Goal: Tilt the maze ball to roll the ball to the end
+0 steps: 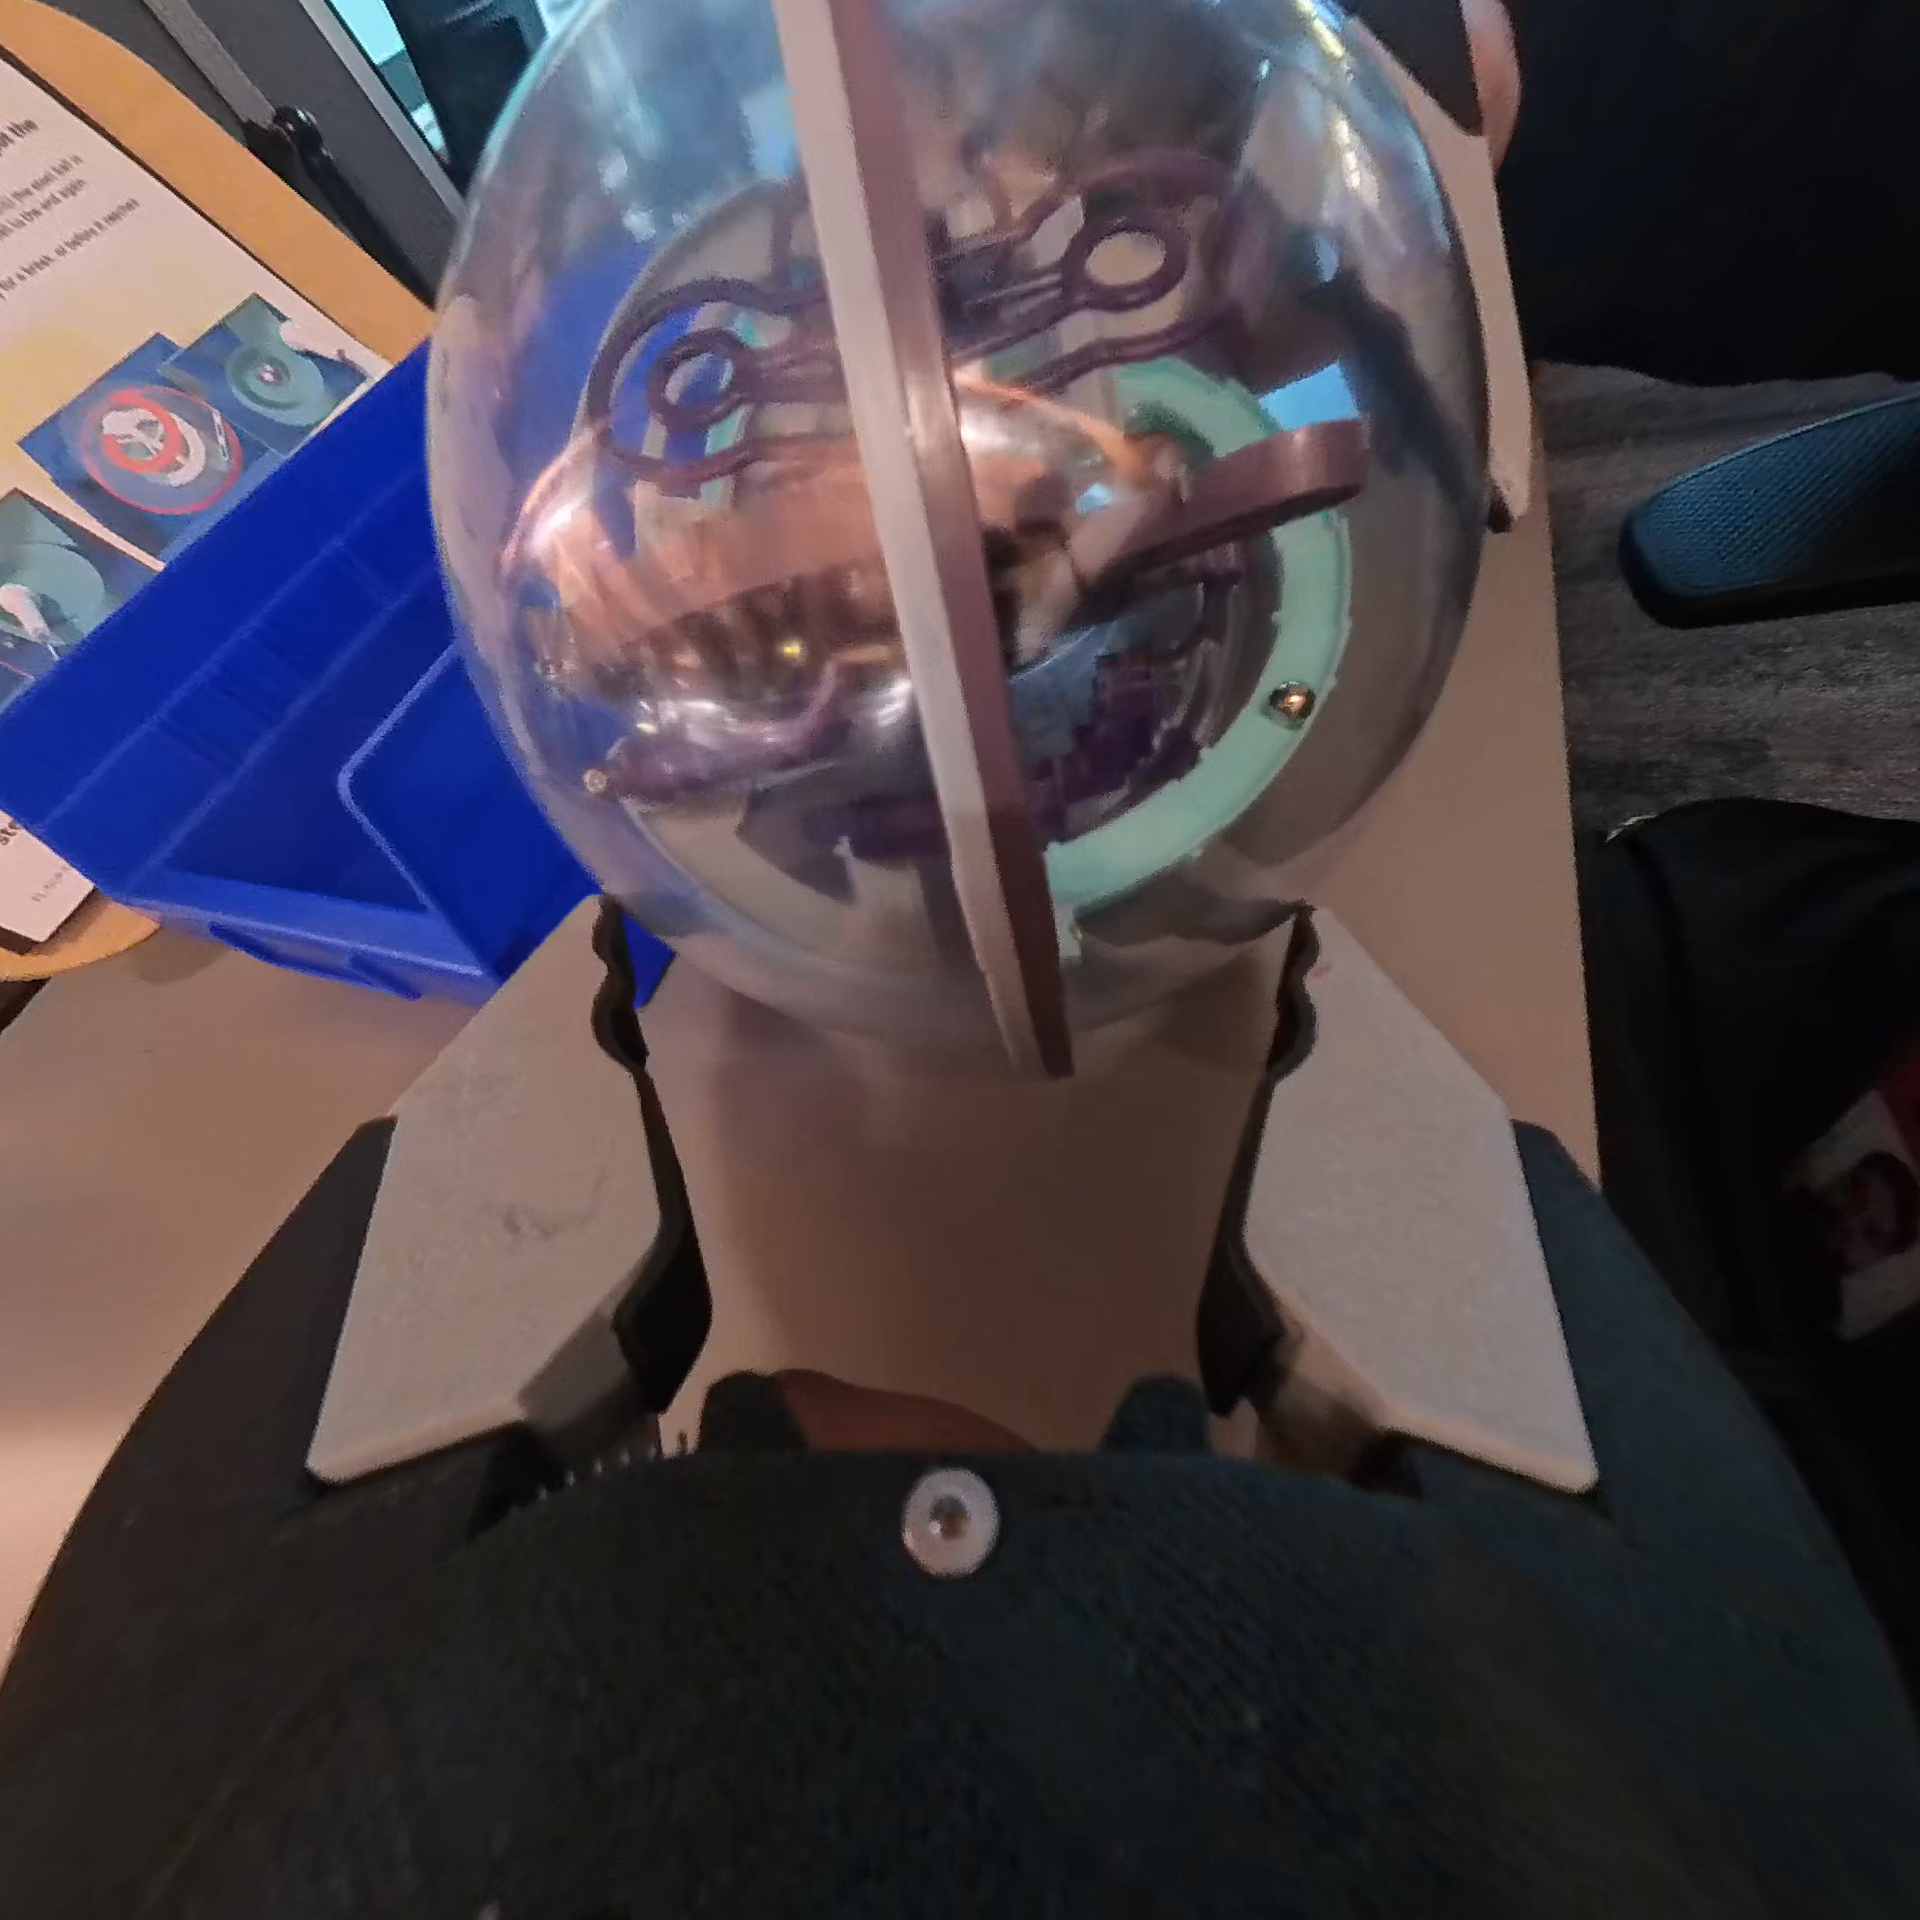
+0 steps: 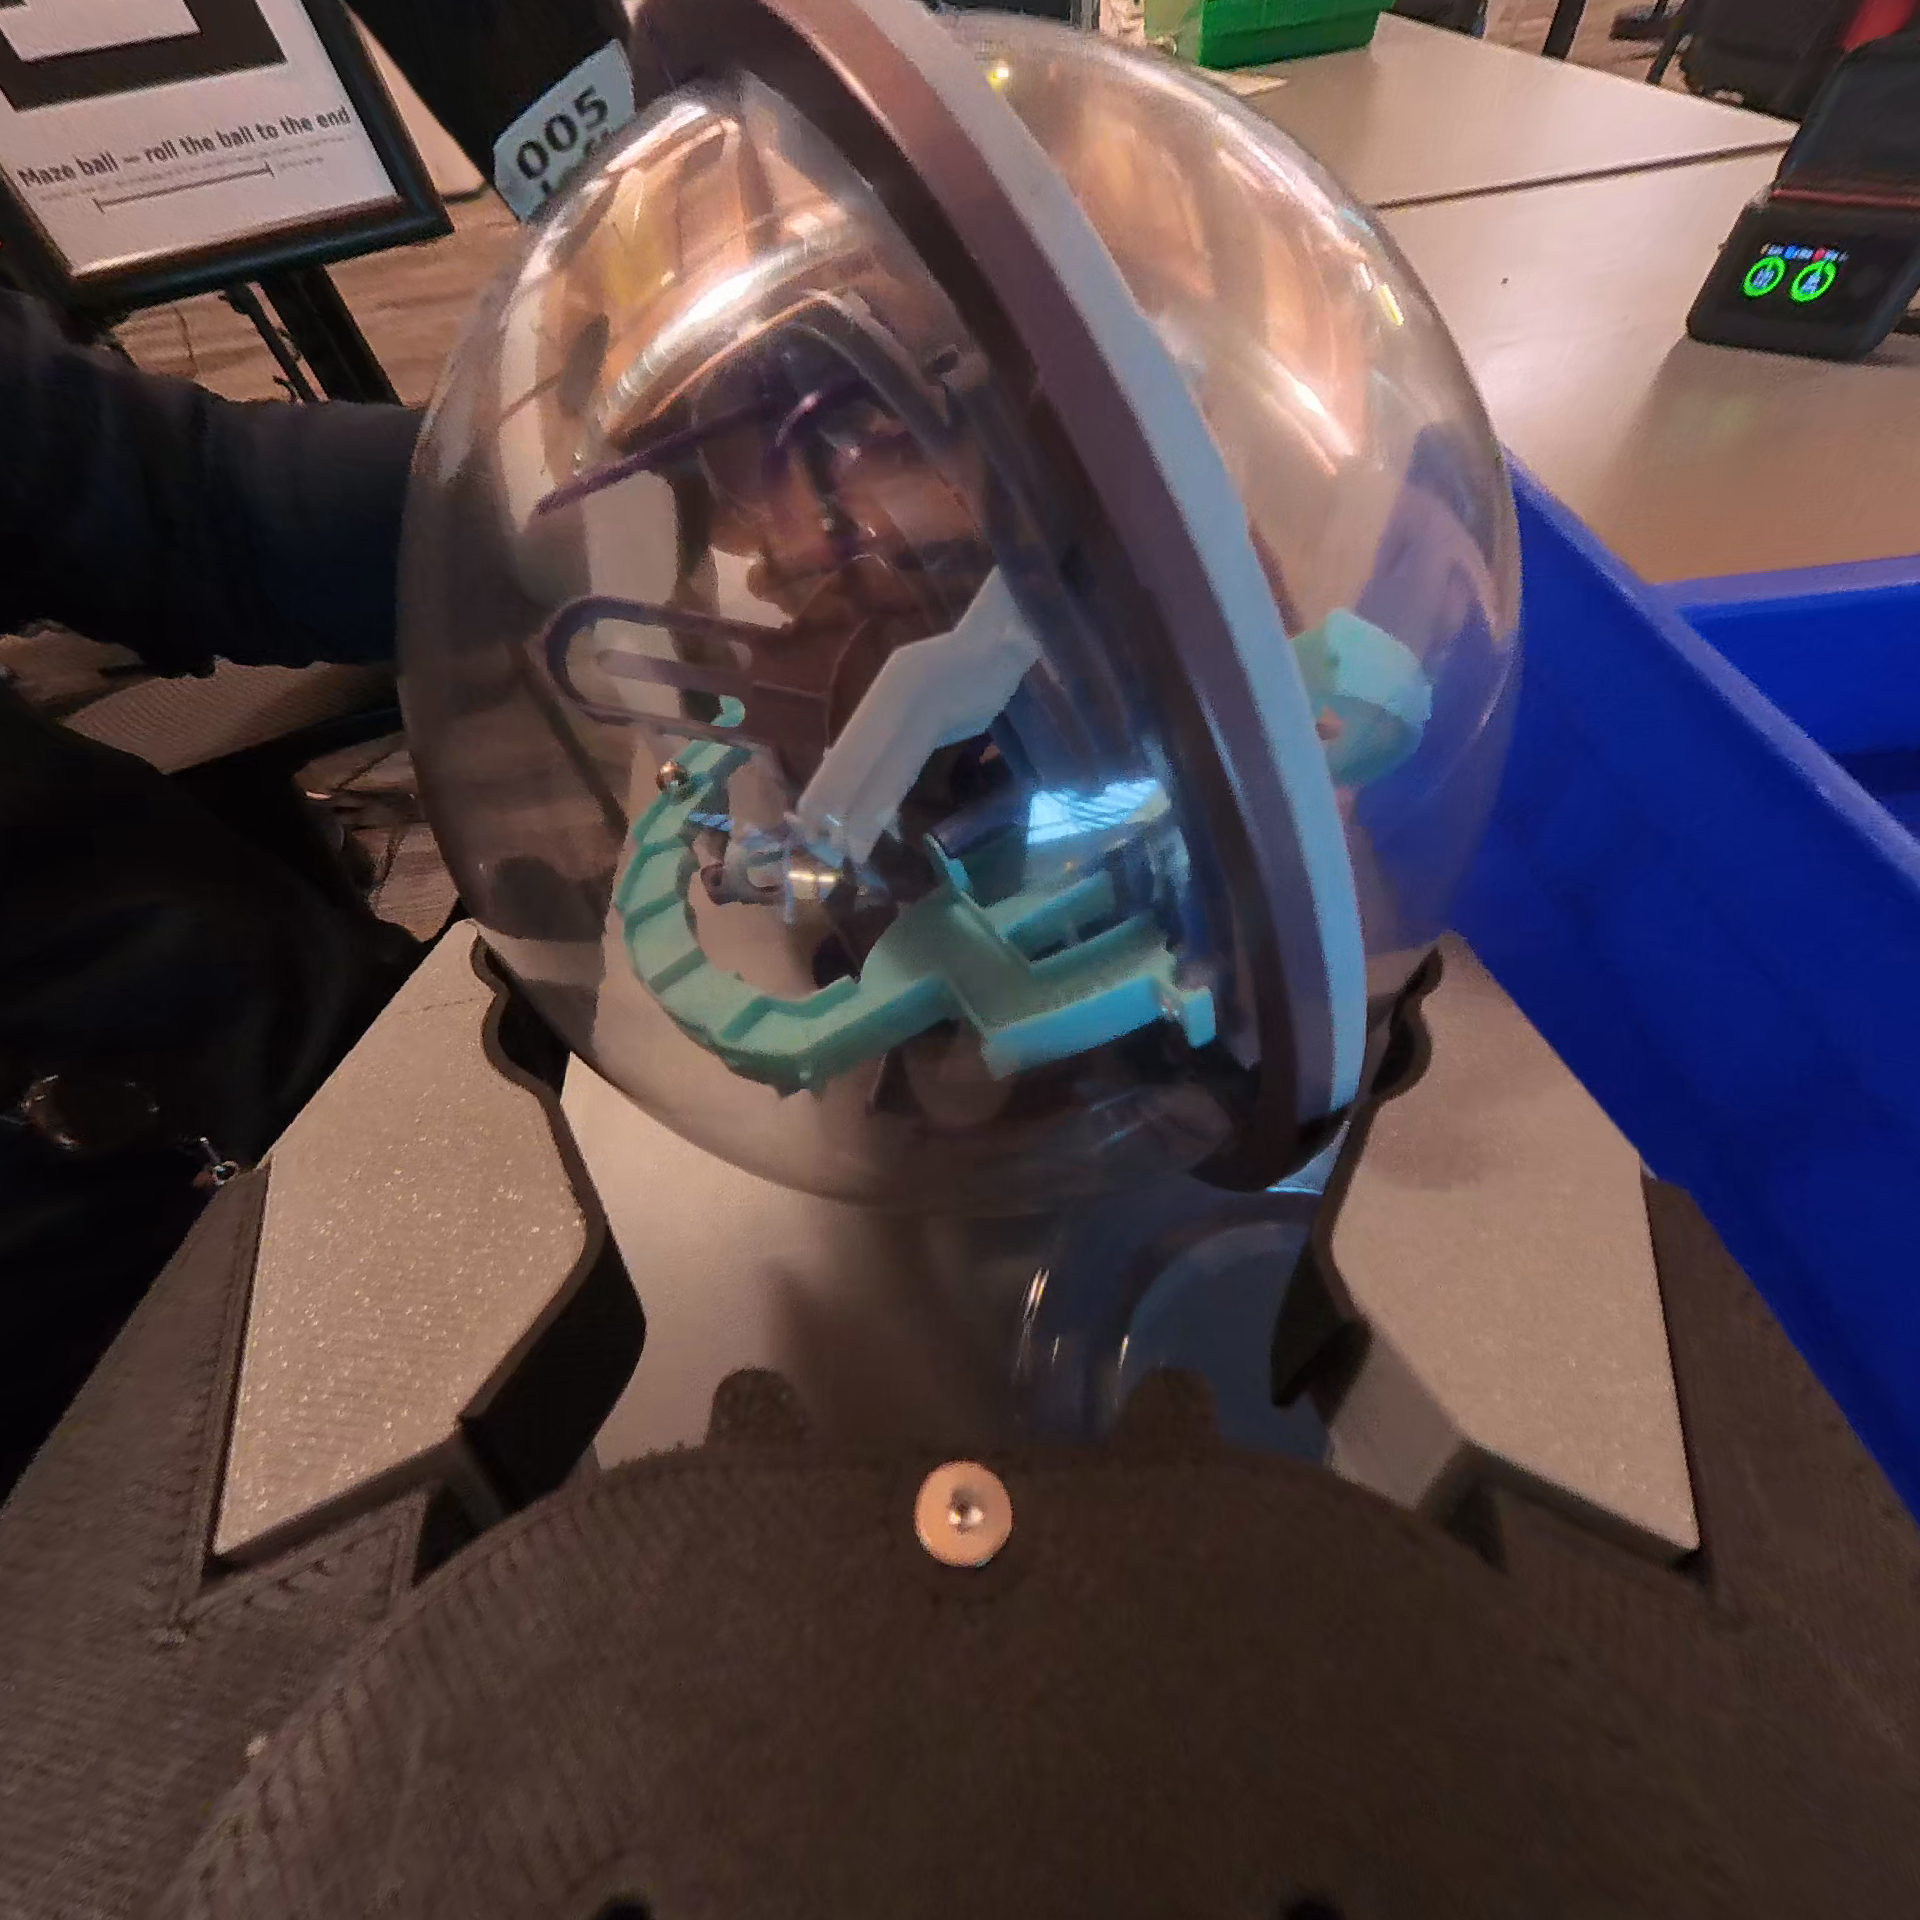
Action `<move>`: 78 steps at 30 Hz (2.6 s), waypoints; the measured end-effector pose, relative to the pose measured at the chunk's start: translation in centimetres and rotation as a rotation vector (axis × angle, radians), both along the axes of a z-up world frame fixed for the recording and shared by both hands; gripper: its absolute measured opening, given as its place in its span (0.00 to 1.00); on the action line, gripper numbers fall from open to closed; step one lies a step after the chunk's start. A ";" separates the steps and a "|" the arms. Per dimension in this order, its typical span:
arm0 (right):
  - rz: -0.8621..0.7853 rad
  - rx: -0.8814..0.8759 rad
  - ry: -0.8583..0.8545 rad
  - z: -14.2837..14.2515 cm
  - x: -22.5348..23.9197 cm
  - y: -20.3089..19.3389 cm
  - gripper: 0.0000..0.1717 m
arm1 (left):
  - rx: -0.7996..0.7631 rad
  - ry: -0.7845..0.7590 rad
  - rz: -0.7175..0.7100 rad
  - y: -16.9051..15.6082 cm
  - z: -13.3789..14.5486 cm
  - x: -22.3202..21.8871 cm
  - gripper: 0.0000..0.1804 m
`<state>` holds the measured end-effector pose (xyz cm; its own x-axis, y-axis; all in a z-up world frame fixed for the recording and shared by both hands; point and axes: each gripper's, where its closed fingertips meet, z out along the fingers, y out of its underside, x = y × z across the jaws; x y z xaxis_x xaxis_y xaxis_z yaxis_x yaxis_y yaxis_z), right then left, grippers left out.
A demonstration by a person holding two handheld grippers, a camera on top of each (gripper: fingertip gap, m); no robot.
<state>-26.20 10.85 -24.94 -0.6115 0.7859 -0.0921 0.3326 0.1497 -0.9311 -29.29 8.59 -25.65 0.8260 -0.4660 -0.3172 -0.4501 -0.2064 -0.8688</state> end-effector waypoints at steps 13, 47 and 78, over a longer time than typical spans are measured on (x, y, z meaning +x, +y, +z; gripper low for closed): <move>0.015 0.032 -0.036 -0.7 0.2 0.0 0.92 | 0.054 -0.018 -0.049 0.0 0.8 0.2 0.68; -0.036 0.211 0.069 -1.0 -0.2 0.0 0.92 | 0.066 -0.057 -0.074 -0.6 1.2 0.6 0.70; -0.015 0.123 0.329 3.0 0.8 -1.4 0.92 | 0.050 0.108 -0.036 -1.8 5.1 2.2 0.70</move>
